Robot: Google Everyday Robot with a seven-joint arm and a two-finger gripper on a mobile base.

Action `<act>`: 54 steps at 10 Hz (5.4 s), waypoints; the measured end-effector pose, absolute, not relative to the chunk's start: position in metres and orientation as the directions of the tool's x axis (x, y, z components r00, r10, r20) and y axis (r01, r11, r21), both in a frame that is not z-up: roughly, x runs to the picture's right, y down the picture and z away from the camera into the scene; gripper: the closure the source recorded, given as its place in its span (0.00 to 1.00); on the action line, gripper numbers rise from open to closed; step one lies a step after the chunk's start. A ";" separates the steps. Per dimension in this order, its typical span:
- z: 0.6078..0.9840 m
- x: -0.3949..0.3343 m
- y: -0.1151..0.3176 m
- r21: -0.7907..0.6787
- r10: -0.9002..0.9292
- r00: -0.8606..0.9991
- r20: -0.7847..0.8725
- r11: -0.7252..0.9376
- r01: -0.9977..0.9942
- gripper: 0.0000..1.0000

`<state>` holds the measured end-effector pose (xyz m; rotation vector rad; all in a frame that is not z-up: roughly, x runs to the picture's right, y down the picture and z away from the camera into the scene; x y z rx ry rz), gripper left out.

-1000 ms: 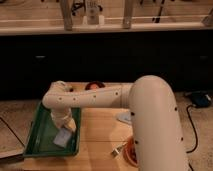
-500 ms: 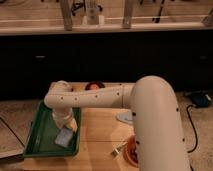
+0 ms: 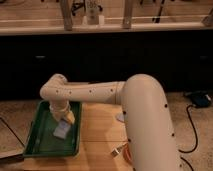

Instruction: Wipe tray with sponge

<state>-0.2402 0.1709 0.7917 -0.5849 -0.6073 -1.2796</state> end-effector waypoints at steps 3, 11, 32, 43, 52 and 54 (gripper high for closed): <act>0.800 -0.270 0.183 0.005 -0.666 0.070 0.742 0.111 0.994 0.97; 0.785 -0.224 0.234 0.016 -0.623 0.042 0.781 0.087 0.996 0.97; 0.842 -0.244 0.194 0.062 -0.567 -0.057 0.822 -0.010 0.998 0.97; 0.818 -0.301 0.226 0.249 -0.509 -0.279 0.815 -0.127 0.960 0.97; 0.819 -0.301 0.227 0.249 -0.507 -0.278 0.816 -0.127 0.960 0.97; 0.819 -0.301 0.227 0.249 -0.507 -0.278 0.816 -0.126 0.960 0.97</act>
